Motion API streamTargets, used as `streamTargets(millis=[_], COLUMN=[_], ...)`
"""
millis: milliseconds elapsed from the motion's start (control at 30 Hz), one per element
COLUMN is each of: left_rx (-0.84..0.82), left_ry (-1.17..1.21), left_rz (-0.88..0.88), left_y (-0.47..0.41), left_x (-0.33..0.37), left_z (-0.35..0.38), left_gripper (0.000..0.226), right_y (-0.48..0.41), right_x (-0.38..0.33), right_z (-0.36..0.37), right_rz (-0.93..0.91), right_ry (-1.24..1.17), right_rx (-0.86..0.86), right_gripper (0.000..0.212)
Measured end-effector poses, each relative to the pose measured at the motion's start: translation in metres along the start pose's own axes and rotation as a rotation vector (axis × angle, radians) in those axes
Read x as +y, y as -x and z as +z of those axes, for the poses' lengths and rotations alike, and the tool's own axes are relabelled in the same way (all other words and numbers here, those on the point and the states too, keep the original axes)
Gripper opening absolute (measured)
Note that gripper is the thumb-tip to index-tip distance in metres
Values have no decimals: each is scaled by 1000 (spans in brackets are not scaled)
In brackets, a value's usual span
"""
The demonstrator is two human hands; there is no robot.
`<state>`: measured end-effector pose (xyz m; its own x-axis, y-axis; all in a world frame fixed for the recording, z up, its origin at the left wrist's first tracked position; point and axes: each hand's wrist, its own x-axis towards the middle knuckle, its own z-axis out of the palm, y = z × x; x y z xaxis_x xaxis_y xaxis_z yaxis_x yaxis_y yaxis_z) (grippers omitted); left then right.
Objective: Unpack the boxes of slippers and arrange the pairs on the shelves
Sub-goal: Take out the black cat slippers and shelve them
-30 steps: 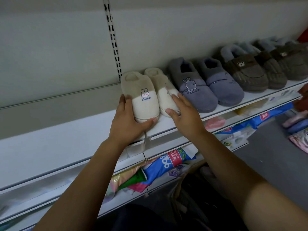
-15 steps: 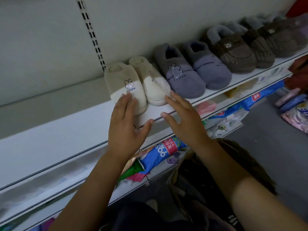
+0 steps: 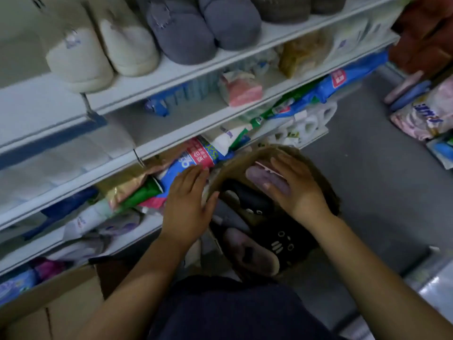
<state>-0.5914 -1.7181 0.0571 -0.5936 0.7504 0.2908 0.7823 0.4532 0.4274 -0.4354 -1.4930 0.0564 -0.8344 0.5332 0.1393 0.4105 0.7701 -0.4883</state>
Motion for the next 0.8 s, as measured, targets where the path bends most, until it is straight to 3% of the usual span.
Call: streamTargets(millis=[100,267,333,467,567,700,800], left_rx=[-148,-458,-572,-785,-871,-947,-980], left_ry=[-19,18,62,185,284,381,438], left_rz=[-74,-247,-355,-579,-621,-739,-768], left_y=[37,99,121,148,157,155,152], left_x=[25,53,65,79,77,72,68], left_z=[46,110,133,169,192,209,218], left_gripper=[56,63,68,47,40,55,63], right_y=[49,110,123,125,120,109,108], right_x=[61,142,164,179,184,181,173], right_z=[4,42,56,86,107,128,139], right_rz=[51,342,385,437,563,768,887], right_ry=[-33,-32,-24,-49,-124,-240,-242], right_rx=[-40,-483,-665,-879,-870,-785,-737], right_gripper=[57,70,61,53,56,43,76])
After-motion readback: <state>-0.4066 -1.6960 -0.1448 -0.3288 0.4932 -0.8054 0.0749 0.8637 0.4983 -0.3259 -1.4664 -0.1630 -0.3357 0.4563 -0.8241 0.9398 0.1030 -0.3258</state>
